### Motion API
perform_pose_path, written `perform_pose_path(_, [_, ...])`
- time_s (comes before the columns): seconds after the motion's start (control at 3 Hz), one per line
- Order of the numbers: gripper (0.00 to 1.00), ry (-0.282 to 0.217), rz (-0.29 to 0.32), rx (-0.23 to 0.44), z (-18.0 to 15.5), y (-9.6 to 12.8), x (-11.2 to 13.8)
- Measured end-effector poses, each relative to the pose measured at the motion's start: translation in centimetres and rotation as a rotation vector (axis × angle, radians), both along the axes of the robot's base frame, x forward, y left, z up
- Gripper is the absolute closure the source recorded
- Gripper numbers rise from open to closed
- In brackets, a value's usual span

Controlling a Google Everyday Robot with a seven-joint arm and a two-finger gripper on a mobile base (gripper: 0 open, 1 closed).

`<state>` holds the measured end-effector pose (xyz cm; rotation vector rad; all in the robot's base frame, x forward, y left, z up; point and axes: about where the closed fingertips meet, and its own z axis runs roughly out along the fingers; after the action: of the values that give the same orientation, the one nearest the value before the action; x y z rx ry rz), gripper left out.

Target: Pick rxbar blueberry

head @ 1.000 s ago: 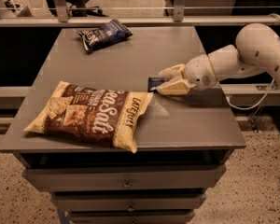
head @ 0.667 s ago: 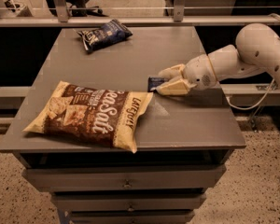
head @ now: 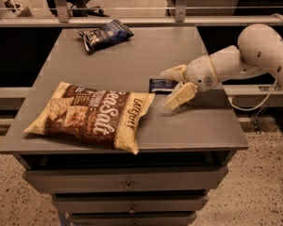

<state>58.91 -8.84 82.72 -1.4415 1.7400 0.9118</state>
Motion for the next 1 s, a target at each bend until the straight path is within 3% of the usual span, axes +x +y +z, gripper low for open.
perform_pose_path(0.33, [0.0,0.0,0.0,0.0,0.0,0.0,0.0])
perform_pose_path(1.0, [0.0,-0.122,-0.021,-0.029,4.4,-2.1,-1.4])
